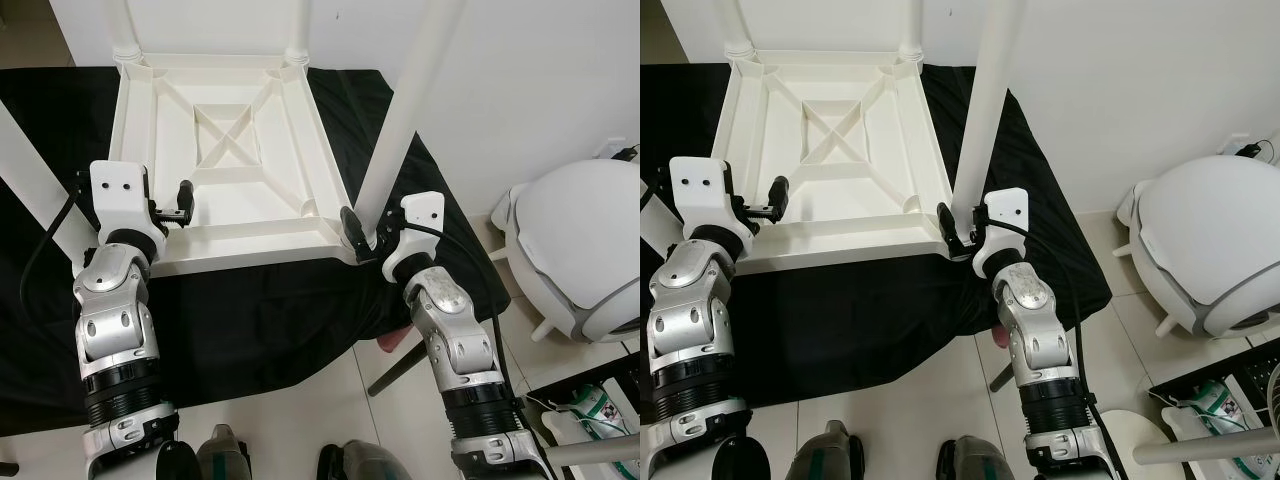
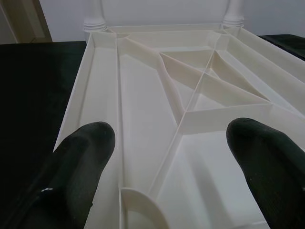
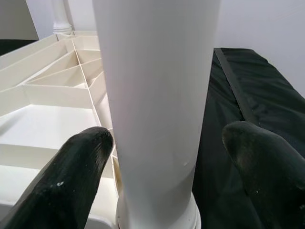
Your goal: Building children table
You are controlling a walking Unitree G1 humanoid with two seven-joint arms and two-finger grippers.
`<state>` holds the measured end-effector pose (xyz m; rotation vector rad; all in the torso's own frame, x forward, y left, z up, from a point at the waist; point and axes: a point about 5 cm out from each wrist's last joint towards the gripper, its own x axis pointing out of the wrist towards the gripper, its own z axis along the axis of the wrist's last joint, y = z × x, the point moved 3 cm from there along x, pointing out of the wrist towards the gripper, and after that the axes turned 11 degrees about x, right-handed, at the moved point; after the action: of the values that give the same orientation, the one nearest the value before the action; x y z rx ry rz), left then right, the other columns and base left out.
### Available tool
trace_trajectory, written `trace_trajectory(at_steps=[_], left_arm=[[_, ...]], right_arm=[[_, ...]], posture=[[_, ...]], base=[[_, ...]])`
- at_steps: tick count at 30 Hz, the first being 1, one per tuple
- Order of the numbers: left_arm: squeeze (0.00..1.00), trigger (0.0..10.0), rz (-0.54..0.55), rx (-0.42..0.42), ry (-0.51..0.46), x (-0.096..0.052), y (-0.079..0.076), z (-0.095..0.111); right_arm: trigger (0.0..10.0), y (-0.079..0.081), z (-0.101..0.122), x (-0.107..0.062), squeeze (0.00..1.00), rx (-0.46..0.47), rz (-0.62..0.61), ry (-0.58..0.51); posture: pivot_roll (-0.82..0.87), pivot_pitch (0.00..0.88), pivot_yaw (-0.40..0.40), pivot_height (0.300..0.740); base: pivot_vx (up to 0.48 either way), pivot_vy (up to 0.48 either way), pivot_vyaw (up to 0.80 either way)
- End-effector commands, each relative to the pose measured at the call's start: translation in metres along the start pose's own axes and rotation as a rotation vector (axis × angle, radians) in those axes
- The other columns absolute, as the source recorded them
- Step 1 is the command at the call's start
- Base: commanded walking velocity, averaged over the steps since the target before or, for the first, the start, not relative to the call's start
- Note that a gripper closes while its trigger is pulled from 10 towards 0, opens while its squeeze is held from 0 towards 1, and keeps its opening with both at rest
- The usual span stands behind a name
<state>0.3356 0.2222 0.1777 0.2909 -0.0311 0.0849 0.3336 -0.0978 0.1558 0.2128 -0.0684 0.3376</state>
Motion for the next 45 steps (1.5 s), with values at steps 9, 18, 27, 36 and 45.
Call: trace_trajectory(at_steps=[9, 18, 27, 36, 45], left_arm=[[0.00, 10.0, 0.937, -0.018, 0.133, -0.039, 0.073, -0.003], [0.00, 10.0, 1.048, 0.017, 0.162, -0.050, 0.077, 0.000], [0.00, 10.0, 1.169, 0.057, 0.251, -0.064, 0.080, -0.004], [0.00, 10.0, 1.189, 0.080, 0.232, -0.067, 0.082, 0.001], [0.00, 10.0, 1.198, 0.089, 0.213, -0.069, 0.085, 0.005]], right_arm=[[10.0, -0.008, -0.006, 0.011, 0.00, -0.029, 0.013, 0.046], [10.0, -0.012, 0.001, 0.029, 0.00, -0.056, 0.077, 0.062], [10.0, 0.006, -0.002, 0.038, 0.00, -0.037, 0.292, 0.126], [10.0, 0.019, -0.001, 0.045, 0.00, -0.034, 0.409, 0.132], [10.0, 0.037, 0.001, 0.052, 0.00, -0.006, 0.489, 0.113]], posture=[[0.04, 0.033, -0.082, 0.740], [0.05, 0.038, -0.084, 0.740], [0.06, 0.042, -0.086, 0.740], [0.06, 0.044, -0.088, 0.740], [0.07, 0.042, -0.086, 0.740]], base=[[0.000, 0.000, 0.00], [0.000, 0.000, 0.00], [0.000, 0.000, 0.00], [0.000, 0.000, 0.00], [0.000, 0.000, 0.00]])
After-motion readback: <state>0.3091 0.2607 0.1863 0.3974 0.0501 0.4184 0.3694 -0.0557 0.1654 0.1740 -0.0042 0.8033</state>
